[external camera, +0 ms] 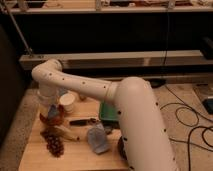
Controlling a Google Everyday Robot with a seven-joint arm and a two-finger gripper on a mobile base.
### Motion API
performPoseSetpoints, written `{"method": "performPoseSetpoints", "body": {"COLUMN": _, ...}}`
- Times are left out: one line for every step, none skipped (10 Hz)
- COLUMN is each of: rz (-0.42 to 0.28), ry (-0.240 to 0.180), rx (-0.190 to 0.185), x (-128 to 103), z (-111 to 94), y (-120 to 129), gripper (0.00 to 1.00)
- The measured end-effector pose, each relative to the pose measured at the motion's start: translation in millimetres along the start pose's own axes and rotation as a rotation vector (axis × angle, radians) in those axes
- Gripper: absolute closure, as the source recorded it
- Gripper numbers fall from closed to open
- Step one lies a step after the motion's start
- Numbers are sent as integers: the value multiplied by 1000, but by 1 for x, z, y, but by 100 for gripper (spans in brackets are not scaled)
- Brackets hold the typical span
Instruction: Wipe red bowl with sponge
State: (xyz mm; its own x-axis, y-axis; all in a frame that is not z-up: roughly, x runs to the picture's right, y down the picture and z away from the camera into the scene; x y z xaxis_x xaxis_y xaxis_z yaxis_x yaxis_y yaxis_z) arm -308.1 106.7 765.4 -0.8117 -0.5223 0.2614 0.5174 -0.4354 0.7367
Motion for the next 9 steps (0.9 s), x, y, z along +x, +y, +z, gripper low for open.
{"method": "performPoseSetpoints", "body": {"rz": 3, "ry": 1, "rx": 1, "x": 0, "z": 2, "y": 3, "gripper": 96}}
{"method": "performPoseSetpoints", "body": {"rz": 5, "ry": 0, "rx": 4, "x": 2, "z": 4, "y": 3, "gripper": 96}}
{"method": "performPoseSetpoints", "body": {"rz": 6, "ry": -9, "rx": 10, "x": 4, "z": 12, "y": 4, "gripper": 96}}
{"method": "performPoseSetpoints", "body": {"rz": 12, "ry": -13, "rx": 16, "x": 5, "z": 16, "y": 7, "gripper": 96}}
{"method": "performPoseSetpoints", "body": {"rz": 18, "ry": -19, "rx": 22, "x": 5, "z": 20, "y": 10, "gripper": 96}}
{"method": "performPoseSetpoints", "body": {"rz": 26, "ry": -25, "rx": 35, "x": 6, "z": 26, "y": 14, "gripper": 96}}
{"method": "performPoseSetpoints", "body": {"rz": 29, "ry": -25, "rx": 40, "x": 7, "z": 28, "y": 17, "gripper": 96}}
{"method": "performPoseSetpoints", "body": {"rz": 32, "ry": -24, "rx": 42, "x": 10, "z": 28, "y": 19, "gripper": 96}}
{"method": "performPoseSetpoints", "body": {"rz": 32, "ry": -23, "rx": 42, "x": 12, "z": 26, "y": 21, "gripper": 96}}
